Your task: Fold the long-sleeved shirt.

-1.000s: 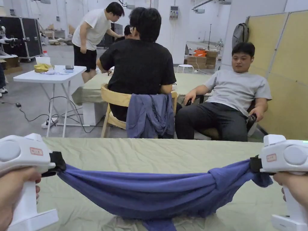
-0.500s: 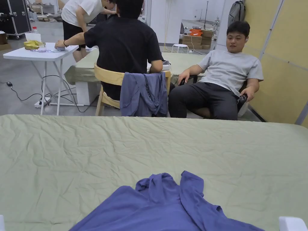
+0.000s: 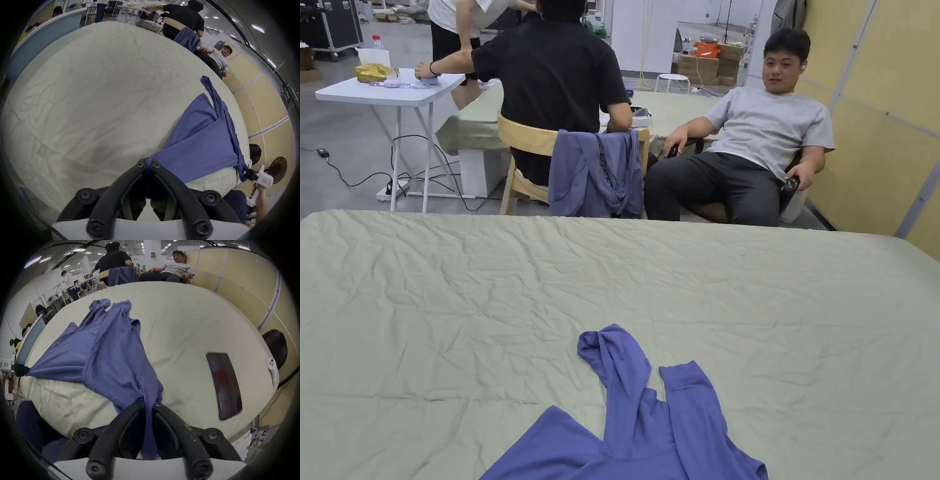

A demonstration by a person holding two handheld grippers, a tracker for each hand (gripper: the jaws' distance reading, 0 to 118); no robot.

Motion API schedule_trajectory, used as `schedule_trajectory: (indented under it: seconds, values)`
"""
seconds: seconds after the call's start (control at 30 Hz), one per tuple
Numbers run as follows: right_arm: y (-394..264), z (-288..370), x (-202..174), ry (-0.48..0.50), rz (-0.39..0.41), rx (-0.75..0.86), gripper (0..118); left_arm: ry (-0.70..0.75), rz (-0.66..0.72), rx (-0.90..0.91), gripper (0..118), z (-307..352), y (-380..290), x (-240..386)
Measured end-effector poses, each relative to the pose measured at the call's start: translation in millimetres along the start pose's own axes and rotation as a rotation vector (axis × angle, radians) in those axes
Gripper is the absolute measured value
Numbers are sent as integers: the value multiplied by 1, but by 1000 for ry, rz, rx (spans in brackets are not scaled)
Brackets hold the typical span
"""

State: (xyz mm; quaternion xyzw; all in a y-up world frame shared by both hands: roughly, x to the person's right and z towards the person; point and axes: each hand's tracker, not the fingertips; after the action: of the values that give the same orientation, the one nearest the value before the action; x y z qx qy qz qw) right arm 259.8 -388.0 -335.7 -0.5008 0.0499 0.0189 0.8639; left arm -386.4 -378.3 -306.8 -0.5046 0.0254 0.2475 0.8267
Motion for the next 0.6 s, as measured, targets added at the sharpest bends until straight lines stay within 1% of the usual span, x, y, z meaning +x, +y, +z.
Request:
schedule_trajectory:
  seconds: [0.07,0.17,0.2,0.23,0.27,0.3,0.33,0.37,0.4,0.43,0.47,0.5,0.57,0.6]
  values:
    - [-9,-4,1,-25,8,-30,10,10,10,-21,1,-2,-10,-5]
    - [-17,-10,3,-3,-38,-58,10,26,37,-46,1,-8,-18,-12]
    - [-16,-12,4,0,-42,-59,12,23,52,-51,1,-11,-18,-14]
    - [-16,-15,4,5,-49,-59,23,20,68,-53,6,-13,-19,-16]
    - [-14,-17,7,17,-63,-63,48,14,82,-45,26,-13,-18,-15]
    - [-13,-18,10,31,-82,-75,91,17,74,-14,79,-10,-18,-11]
    - [-10,-15,13,-49,-100,-90,118,63,46,36,113,-5,-17,-5]
    - [-8,-11,14,-115,-113,-86,118,95,31,84,118,2,-16,1]
    - [-8,-2,18,-135,-120,-43,118,101,40,132,118,13,-16,8]
    - [-8,12,20,-101,-123,68,118,100,38,204,118,32,-20,11]
    - [-6,22,20,-87,-155,111,113,17,28,241,115,40,-22,17]
    - [-6,30,20,-84,-189,124,109,-19,49,226,114,49,-24,22]
    - [-4,41,18,-63,-230,111,116,-21,63,187,114,59,-31,29]
    - [-1,48,17,-37,-244,118,114,-10,68,176,114,61,-35,32]
